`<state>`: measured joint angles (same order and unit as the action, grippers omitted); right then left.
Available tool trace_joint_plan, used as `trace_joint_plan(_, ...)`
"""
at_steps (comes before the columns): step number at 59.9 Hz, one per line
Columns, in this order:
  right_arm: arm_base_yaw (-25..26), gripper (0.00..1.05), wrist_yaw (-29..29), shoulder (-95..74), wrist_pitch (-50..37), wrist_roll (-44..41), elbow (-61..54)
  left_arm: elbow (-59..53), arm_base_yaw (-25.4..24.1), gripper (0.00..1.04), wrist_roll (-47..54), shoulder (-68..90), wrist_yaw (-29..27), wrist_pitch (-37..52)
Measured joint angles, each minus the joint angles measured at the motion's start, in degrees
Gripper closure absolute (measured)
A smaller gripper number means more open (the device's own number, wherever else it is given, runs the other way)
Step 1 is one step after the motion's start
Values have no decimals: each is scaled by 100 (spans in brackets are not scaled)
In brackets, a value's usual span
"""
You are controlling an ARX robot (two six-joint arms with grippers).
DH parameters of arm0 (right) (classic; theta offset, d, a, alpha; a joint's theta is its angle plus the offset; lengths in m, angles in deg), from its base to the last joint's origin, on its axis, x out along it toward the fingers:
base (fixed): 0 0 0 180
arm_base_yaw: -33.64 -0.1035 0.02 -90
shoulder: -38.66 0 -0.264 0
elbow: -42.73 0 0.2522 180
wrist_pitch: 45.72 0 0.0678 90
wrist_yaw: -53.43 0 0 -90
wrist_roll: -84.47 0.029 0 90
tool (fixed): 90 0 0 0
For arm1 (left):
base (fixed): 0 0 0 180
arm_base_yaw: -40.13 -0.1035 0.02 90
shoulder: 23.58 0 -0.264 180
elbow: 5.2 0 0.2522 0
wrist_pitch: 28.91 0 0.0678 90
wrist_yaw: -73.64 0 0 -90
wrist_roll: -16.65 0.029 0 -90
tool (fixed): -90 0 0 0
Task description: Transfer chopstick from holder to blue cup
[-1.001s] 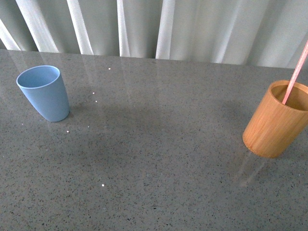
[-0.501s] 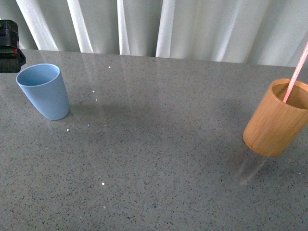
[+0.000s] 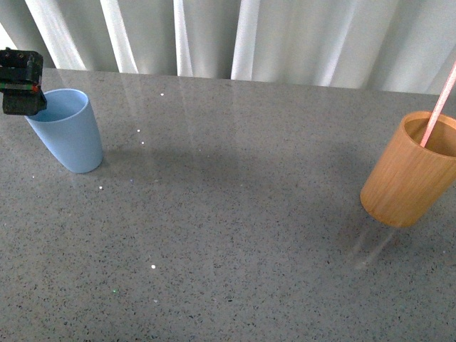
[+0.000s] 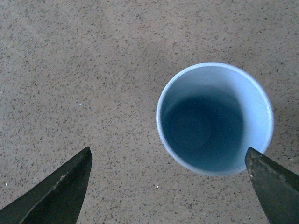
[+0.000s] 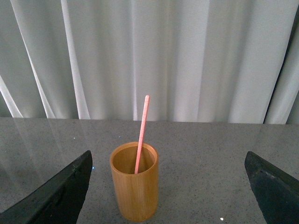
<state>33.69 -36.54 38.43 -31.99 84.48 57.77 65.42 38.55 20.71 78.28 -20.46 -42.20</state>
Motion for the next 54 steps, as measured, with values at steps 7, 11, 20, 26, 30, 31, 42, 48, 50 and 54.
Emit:
trace_joint_plan(7,0,10,0,0,0,-2,0,236,146,7,-2,140,-68,-94)
trace_joint_plan(11,0,10,0,0,0,-2,0,304,223,7,-2,212,-90,-120)
trace_joint_plan(20,0,10,0,0,0,0,0,369,319,7,0,365,-175,-136)
trace_joint_plan(26,0,10,0,0,0,0,0,409,332,7,2,457,-195,-136)
trace_joint_plan(30,0,10,0,0,0,0,0,442,328,7,15,501,-225,-133)
trace_joint_plan(31,0,10,0,0,0,0,0,448,323,7,17,507,-227,-131)
trace_joint_plan(42,0,10,0,0,0,0,0,629,249,7,26,581,-212,-173)
trace_joint_plan(48,0,10,0,-2,0,-2,0,817,181,7,48,612,-221,-286)
trace_joint_plan(50,0,10,0,0,0,0,0,896,153,7,96,627,-260,-313)
trace_joint_plan(54,0,10,0,0,0,0,0,1019,98,7,195,673,-330,-374)
